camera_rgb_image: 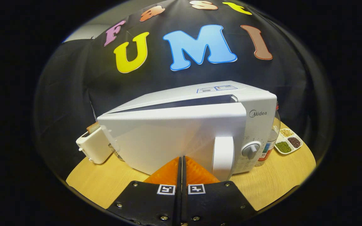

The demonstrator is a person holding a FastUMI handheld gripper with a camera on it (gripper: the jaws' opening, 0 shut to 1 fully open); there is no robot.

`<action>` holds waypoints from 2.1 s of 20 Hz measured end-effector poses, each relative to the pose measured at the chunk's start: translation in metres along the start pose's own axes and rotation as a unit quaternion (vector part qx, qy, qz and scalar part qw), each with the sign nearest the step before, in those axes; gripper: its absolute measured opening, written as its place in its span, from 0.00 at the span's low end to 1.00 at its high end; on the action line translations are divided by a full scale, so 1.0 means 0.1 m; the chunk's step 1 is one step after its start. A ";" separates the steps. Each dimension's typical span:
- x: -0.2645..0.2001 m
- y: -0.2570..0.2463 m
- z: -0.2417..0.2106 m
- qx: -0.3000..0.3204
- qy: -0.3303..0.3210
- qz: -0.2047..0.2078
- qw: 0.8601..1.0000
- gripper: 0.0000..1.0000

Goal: Open the microwave, put the food inside, and close the microwave door.

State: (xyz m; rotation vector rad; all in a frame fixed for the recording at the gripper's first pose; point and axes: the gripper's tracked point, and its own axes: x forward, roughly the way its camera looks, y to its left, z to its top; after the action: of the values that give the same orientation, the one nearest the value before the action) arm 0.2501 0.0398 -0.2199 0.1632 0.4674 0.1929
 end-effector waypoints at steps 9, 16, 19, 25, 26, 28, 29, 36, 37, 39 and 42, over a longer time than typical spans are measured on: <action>0.23 -0.11 0.14 -0.001 -0.015 -0.023 1.000 0.01; 0.01 -0.08 0.33 -0.016 -0.033 -0.038 0.999 0.03; -0.30 -0.05 0.44 -0.029 -0.052 -0.042 0.997 0.03; -0.97 0.05 0.66 -0.045 -0.094 -0.050 0.993 0.03; -1.06 0.07 0.68 -0.046 -0.100 -0.050 0.993 0.03; -1.25 0.12 0.69 -0.045 -0.107 -0.052 0.992 0.03; -1.34 0.16 0.69 -0.043 -0.111 -0.051 0.992 0.03; -1.97 0.38 0.69 -0.043 -0.143 -0.050 0.988 0.03; -2.04 0.41 0.69 -0.044 -0.147 -0.050 0.987 0.03; -2.18 0.46 0.69 -0.049 -0.156 -0.051 0.985 0.03; -2.34 0.51 0.66 -0.046 -0.162 -0.052 0.984 0.03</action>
State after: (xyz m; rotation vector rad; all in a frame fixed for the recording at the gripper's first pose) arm 0.0679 0.0298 -0.0508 0.0770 0.1427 0.0825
